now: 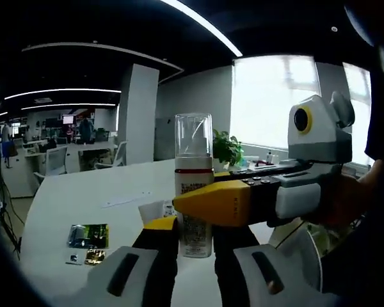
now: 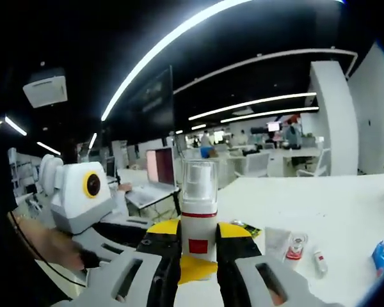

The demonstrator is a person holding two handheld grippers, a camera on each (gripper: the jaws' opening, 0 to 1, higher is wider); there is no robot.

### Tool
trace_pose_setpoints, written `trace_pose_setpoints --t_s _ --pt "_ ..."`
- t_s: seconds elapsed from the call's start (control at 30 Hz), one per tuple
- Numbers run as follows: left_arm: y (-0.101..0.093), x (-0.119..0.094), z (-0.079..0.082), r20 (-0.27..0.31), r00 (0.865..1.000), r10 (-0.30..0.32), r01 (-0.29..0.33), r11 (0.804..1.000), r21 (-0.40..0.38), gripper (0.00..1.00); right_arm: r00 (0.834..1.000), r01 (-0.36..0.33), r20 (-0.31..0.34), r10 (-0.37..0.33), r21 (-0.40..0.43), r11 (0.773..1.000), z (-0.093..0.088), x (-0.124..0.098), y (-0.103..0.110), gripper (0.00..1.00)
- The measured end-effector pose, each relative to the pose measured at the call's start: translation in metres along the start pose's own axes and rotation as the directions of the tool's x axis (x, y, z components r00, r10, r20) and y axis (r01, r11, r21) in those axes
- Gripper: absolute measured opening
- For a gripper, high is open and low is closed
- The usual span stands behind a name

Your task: Arrange the skincare products in the storage area until every visible bottle or jar stands upright without overlapping.

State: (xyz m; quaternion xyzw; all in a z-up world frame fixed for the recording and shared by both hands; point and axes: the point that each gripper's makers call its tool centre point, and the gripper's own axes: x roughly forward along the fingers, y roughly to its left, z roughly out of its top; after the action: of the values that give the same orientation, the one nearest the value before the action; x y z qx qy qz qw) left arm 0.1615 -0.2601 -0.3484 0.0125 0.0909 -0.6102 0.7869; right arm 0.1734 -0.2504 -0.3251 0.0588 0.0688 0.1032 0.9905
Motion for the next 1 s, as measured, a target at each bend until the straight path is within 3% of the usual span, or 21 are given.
trace_pose_setpoints --t_s 0.1,0.3,0.37,0.5,0.6,0.63,0.7,0.73,0.77,0.83,1.0 --pt "0.003 -0.003 -0.002 -0.004 1.0 -0.017 0.017 1.0 -0.025 0.16 0.997 -0.07 -0.022 0.068 -0.072 0.995 -0.002 0.002 0.005 0.13" --pt "-0.006 -0.004 0.0 -0.004 0.997 -0.079 0.079 0.997 0.007 0.15 0.984 -0.179 -0.026 0.177 -0.065 0.982 0.0 0.0 0.006 0.15" --pt "-0.012 -0.004 0.002 0.003 0.99 -0.138 0.138 0.99 0.004 0.15 0.973 -0.229 -0.029 0.227 -0.062 0.972 0.001 -0.003 0.006 0.17" --pt "-0.026 -0.009 0.013 0.041 0.959 -0.28 0.28 0.96 0.013 0.15 0.929 -0.369 -0.037 0.368 -0.042 0.928 0.007 -0.013 0.007 0.28" --pt "-0.026 -0.013 0.023 0.071 0.938 -0.338 0.339 0.941 -0.006 0.15 0.89 -0.456 -0.036 0.455 -0.032 0.889 0.013 -0.02 0.006 0.27" --pt "-0.025 -0.014 0.027 0.081 0.928 -0.363 0.365 0.931 -0.01 0.15 0.868 -0.496 -0.04 0.494 -0.028 0.868 0.017 -0.025 0.007 0.25" --pt "-0.022 -0.015 0.031 0.088 0.923 -0.376 0.378 0.926 -0.008 0.15 0.85 -0.527 -0.024 0.526 -0.018 0.85 0.025 -0.03 0.008 0.27" --pt "-0.027 -0.018 0.032 0.087 0.903 -0.422 0.425 0.905 -0.02 0.15 0.841 -0.54 -0.015 0.54 -0.003 0.841 0.03 -0.033 0.007 0.28" --pt "-0.024 -0.017 0.033 0.089 0.904 -0.419 0.421 0.907 -0.013 0.15 0.827 -0.563 -0.01 0.563 -0.012 0.827 0.034 -0.035 0.009 0.29" --pt "-0.031 -0.021 0.034 0.082 0.875 -0.476 0.479 0.878 -0.018 0.15 0.814 -0.581 -0.017 0.581 -0.013 0.813 0.037 -0.037 0.01 0.28" --pt "-0.034 -0.023 0.036 0.087 0.859 -0.505 0.507 0.862 -0.004 0.15 0.767 -0.642 -0.032 0.641 -0.015 0.767 0.041 -0.038 0.02 0.27"
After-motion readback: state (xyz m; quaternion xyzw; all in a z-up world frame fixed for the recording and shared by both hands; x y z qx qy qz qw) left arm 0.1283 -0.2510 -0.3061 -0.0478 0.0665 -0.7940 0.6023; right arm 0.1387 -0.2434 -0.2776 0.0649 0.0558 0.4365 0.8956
